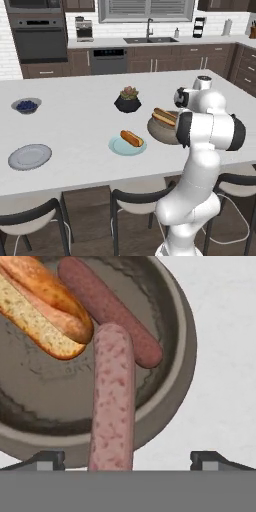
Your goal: Place one bun and one sausage from the bowl on each plate.
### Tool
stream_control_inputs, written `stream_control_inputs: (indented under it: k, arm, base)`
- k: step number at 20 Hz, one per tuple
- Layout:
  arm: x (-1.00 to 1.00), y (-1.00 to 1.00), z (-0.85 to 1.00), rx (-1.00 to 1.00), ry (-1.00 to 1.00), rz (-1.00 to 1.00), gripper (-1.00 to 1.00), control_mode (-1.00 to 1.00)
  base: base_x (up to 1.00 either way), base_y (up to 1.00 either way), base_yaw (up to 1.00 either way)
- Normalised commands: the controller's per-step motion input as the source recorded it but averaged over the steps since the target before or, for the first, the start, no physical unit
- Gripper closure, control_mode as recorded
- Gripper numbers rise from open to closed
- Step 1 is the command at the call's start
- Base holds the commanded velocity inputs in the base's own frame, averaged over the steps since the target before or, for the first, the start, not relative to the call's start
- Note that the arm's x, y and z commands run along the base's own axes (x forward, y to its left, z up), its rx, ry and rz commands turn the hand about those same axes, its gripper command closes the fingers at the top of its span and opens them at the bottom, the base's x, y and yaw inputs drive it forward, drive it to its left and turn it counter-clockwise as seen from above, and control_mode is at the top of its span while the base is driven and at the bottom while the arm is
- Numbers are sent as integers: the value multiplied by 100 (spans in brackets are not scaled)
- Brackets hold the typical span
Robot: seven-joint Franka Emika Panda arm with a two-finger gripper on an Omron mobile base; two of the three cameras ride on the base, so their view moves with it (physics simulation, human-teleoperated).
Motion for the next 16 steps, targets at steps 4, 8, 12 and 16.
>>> stream_control_inputs:
  k: [4,8,12,16]
  arm:
    - [22,1,-53,0,2,0,-100,-100]
    - [0,0,-50,0,5,0,-100,-100]
    - [0,7,-41,0,4,0,-100,-100]
    - [0,32,-33,-1,7,0,100,-100]
  base:
    - [0,0,0]
    - [0,0,0]
    - [0,0,0]
    - [0,0,0]
